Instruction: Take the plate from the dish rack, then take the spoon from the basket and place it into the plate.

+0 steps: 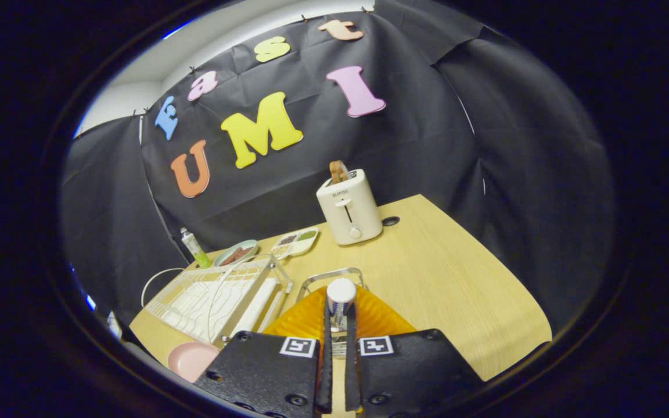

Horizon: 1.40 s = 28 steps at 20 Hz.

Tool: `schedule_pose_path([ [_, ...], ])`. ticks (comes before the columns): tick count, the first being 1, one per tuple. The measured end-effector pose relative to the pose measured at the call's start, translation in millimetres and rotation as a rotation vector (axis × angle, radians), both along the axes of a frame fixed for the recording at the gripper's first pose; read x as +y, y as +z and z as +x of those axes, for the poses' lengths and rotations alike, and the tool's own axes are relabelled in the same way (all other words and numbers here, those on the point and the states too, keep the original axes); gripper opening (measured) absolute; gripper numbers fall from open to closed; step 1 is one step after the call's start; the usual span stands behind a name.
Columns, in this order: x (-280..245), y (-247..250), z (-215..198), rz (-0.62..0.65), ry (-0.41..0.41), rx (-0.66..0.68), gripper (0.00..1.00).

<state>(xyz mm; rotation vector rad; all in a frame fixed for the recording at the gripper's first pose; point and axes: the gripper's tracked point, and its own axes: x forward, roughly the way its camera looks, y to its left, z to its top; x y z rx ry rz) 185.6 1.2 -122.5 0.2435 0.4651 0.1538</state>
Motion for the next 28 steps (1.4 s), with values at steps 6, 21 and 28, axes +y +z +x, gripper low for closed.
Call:
schedule_pose_path([
  [6,-5,29,1,-0.076,-0.049,-0.032,0.08],
  [21,92,151,-105,-0.196,0.006,-0.138,0.08],
  [28,176,86,-143,-0.185,0.140,0.020,0.08],
])
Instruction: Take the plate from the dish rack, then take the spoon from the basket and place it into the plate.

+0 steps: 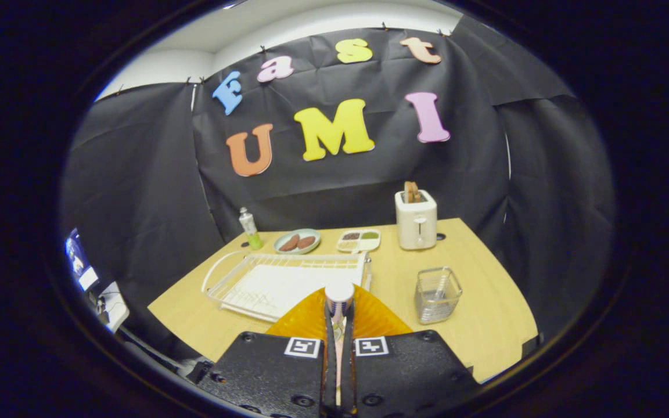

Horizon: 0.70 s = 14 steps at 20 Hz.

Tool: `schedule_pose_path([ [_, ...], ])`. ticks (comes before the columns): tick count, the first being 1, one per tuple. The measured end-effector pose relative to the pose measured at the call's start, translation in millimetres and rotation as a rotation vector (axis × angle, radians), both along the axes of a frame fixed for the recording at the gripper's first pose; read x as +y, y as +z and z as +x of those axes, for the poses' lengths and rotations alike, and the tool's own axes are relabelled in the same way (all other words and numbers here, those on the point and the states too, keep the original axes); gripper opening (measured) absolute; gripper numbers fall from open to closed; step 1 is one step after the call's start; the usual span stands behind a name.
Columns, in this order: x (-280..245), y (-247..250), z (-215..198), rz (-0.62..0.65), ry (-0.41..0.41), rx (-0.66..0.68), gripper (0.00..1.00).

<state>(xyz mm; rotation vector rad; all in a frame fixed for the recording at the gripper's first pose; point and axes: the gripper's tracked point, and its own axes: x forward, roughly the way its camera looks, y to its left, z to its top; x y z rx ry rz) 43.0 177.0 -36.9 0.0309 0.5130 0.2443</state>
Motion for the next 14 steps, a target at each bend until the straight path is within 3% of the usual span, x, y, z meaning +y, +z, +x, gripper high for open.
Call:
schedule_pose_path([
  [9,54,-87,-12,-0.035,0.032,0.150,0.08],
  [14,69,-100,-11,-0.058,0.060,0.184,0.09],
])
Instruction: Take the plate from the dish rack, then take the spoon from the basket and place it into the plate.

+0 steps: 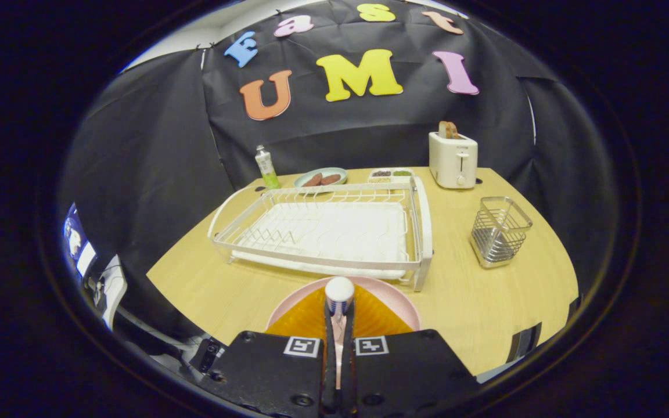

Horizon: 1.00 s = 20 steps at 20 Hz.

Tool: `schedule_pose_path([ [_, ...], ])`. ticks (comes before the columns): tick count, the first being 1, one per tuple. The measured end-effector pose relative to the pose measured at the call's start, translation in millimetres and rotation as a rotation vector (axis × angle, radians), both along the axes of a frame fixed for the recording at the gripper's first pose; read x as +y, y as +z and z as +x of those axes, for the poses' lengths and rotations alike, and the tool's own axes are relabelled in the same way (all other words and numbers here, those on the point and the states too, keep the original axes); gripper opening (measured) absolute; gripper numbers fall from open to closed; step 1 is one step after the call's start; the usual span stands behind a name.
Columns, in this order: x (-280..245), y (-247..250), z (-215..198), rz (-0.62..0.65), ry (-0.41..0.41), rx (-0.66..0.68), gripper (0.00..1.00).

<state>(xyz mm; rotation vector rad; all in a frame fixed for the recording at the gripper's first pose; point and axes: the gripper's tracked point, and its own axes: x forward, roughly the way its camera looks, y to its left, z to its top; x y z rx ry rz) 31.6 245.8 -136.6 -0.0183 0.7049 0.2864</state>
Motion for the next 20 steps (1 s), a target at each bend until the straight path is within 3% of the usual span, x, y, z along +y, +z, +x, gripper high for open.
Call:
schedule_pose_path([
  [7,-2,2,4,-0.025,-0.003,-0.017,0.18],
  [9,-9,5,9,-0.033,-0.019,-0.030,0.28],
  [12,-18,16,14,-0.037,-0.047,-0.060,0.64],
  [14,-24,25,17,-0.045,-0.065,-0.089,0.74],
  [20,-31,56,21,-0.049,-0.094,-0.192,0.87],
])
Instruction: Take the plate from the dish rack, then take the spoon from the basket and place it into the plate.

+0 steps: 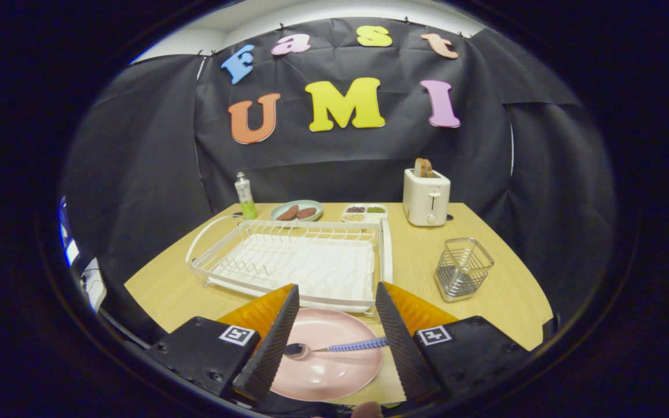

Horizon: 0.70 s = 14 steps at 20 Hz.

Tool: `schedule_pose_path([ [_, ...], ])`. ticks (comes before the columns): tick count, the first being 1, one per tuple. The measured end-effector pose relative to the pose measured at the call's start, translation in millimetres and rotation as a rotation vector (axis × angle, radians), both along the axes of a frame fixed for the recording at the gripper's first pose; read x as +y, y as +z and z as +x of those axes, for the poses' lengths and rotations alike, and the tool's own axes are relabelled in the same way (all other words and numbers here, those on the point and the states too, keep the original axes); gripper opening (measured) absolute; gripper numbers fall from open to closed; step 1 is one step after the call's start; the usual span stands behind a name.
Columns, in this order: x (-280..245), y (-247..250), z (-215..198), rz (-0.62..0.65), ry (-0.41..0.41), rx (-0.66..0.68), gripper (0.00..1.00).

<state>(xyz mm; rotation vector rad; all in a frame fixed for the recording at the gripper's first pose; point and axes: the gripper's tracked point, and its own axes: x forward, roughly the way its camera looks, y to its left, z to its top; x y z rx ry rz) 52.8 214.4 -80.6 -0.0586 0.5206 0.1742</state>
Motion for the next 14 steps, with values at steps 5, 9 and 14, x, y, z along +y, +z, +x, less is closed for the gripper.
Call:
schedule_pose_path([
  [5,-9,31,-3,-0.045,-0.012,-0.124,0.93],
  [9,-19,63,-15,-0.076,-0.030,-0.251,0.93],
  [14,-37,88,-44,-0.047,-0.088,-0.391,1.00],
])
